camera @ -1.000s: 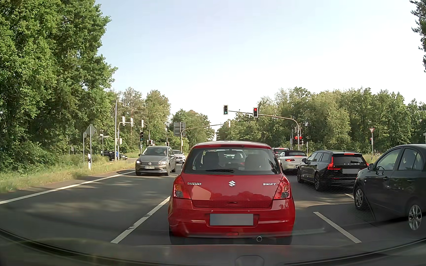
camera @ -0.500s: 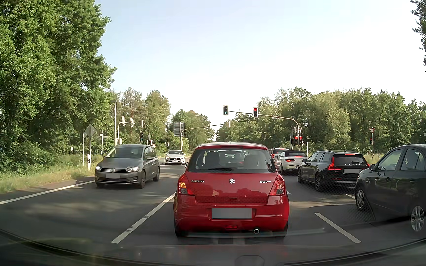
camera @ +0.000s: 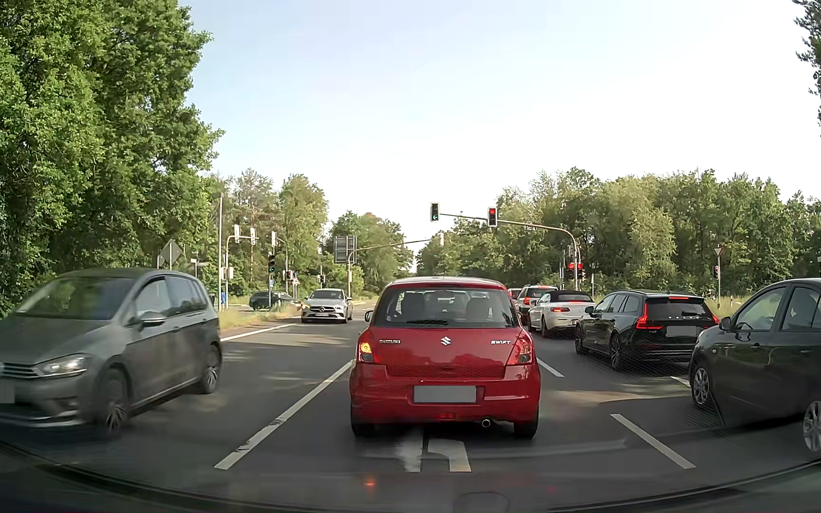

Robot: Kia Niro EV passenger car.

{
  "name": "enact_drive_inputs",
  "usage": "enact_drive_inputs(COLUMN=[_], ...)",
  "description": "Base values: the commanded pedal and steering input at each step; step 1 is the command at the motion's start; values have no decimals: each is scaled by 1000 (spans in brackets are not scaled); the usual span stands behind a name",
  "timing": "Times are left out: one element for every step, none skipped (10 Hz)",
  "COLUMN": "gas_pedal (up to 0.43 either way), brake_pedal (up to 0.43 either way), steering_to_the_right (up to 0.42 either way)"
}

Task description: Follow the waypoints while adhering to traffic rules and regulations

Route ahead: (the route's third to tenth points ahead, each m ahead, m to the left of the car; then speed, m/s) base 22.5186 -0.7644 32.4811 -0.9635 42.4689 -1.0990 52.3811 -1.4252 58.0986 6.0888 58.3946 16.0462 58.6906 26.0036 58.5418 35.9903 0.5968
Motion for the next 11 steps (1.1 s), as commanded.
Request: enact_drive_inputs(gas_pedal=[110, 138, 157, 169, 189, 209, 220, 240, 248, 260, 268], brake_pedal=[30, 30, 30, 30, 30, 30, 30, 30, 30, 30, 30], steering_to_the_right=[9, 9, 9, 9, 9, 9, 9, 9, 9, 9, 9])
